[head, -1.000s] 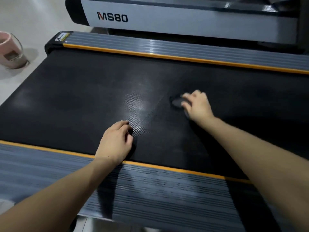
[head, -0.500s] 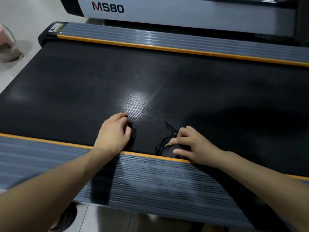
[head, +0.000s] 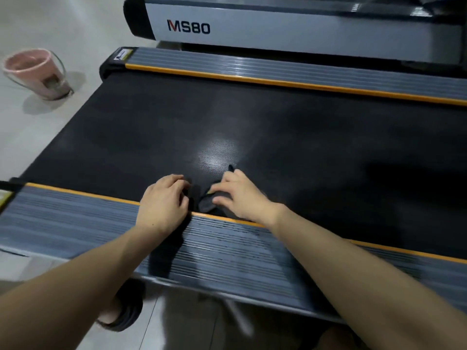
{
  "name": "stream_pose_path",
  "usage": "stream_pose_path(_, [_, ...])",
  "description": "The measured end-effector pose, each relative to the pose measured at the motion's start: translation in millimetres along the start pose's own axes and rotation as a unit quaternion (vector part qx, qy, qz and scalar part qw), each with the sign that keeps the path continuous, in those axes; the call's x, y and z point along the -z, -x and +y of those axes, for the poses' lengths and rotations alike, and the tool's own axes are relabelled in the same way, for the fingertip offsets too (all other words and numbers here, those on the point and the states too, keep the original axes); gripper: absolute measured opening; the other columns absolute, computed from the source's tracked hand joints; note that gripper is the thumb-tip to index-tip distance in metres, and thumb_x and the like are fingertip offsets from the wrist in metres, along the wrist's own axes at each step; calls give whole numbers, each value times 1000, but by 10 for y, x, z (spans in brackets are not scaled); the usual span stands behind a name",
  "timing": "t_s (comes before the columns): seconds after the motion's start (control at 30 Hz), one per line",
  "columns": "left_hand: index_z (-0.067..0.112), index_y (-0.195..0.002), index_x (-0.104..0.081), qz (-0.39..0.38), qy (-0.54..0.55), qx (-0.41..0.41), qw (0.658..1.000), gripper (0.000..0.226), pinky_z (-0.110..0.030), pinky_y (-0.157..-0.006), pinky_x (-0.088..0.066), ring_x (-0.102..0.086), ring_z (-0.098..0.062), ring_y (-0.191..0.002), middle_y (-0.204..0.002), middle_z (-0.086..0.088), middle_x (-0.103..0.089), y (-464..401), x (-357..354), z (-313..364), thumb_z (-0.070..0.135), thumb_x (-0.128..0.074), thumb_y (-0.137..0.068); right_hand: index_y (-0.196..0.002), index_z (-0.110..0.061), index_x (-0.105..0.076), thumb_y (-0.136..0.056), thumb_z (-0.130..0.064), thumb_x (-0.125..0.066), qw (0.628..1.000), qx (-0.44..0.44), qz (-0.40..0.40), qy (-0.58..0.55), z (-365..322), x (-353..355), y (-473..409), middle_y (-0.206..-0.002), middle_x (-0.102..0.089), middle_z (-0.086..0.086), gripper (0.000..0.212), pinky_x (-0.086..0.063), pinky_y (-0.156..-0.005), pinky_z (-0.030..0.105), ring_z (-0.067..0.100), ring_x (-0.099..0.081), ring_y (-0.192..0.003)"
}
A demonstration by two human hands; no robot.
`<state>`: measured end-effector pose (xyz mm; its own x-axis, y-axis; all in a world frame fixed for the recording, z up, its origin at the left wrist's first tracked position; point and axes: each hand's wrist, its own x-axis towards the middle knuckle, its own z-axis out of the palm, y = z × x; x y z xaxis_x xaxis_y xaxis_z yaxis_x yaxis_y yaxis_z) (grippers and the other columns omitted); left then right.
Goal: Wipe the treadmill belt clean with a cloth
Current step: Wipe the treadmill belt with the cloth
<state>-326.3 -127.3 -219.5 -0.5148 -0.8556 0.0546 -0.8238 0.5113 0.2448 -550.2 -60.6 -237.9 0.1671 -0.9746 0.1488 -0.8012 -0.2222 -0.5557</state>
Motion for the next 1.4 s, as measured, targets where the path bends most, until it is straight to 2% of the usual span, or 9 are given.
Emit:
stream_pose_path(0.13, [13, -118, -70, -4, 0, 37, 999, 34, -46, -104, -45, -55, -29, -128, -135, -5, -63, 165, 52, -185, 15, -57, -87, -111, -23, -72, -88, -34, -72, 1000, 15, -6, 12, 123, 193, 279, -93, -51, -1, 26, -32, -87, 21, 13, -37, -90])
stream_pose_path(0.37, [18, -114, -69, 19, -4, 35, 999, 48, -47, -100, -45, -57, -27, -123, -128, -2, -66, 165, 24, -284, 34, -36, -84, -110, -29, -70, -85, -27, -76, 996, -72, 5, 55, 604, 684, 1046, -89, -46, -9, 26, -36, -82, 19, 12, -43, -88])
stream_pose_path(0.57, [20, -109, -68, 49, 9, 84, 995, 41, -43, -105, -37, -55, -23, -123, -126, 0, -65, 186, -91, -299, 34, -37, -85, -107, -23, -71, -88, -32, -70, 996, -50, 46, 54, 316, 280, 491, -91, -47, -4, 22, -41, -84, 32, 18, -45, -89])
stream_pose_path(0.73, [19, -106, -66, 46, -27, 140, 989, 39, -50, -109, -34, -50, -24, -130, -130, -3, -64, 183, -145, -330, 37, -42, -82, -107, -21, -72, -89, -32, -70, 997, -49, 52, -9, -247, -331, -554, -91, -45, -5, 21, -40, -92, 33, 21, -44, -96])
stream_pose_path(0.9, [21, -113, -64, 37, -33, 127, 991, 39, -49, -114, -29, -43, -21, -137, -137, -1, -58, 172, -158, -348, 36, -42, -85, -113, -22, -69, -91, -34, -68, 999, -13, 19, 22, -61, -192, -500, -94, -49, 0, 26, -43, -88, 31, 18, -44, -98])
stream_pose_path(1.0, [23, -115, -64, 32, -20, 123, 992, 39, -48, -116, -25, -39, -20, -140, -139, 0, -56, 174, -154, -357, 36, -41, -87, -114, -23, -69, -93, -35, -65, 992, -74, 87, 43, 146, -69, -524, -95, -51, 0, 25, -48, -89, 44, 18, -45, -97])
stream_pose_path(1.1, [24, -115, -65, 23, -8, 116, 993, 37, -45, -117, -24, -37, -18, -142, -141, 1, -54, 180, -130, -396, 36, -40, -90, -113, -22, -70, -94, -34, -63, 974, -176, 144, 14, 47, -112, -659, -98, -53, 1, 23, -45, -95, 43, 27, -52, -104])
stream_pose_path(1.23, [20, -121, -64, 31, 21, 107, 994, 33, -43, -112, -32, -39, -20, -141, -143, -1, -53, 181, -6, -528, 28, -47, -94, -112, -19, -70, -94, -30, -64, 976, -141, 161, -25, -423, -357, -1071, -99, -57, 7, 22, -42, -92, 34, 29, -54, -102])
stream_pose_path(1.4, [13, -121, -64, 33, -7, 109, 993, 43, -46, -114, -36, -43, -29, -138, -141, -5, -58, 254, 26, -940, 33, -37, -94, -122, -29, -70, -93, -34, -66, 997, -65, 37, 29, -595, -604, -1148, -112, -61, 0, 30, -41, -97, 34, 23, -47, -102])
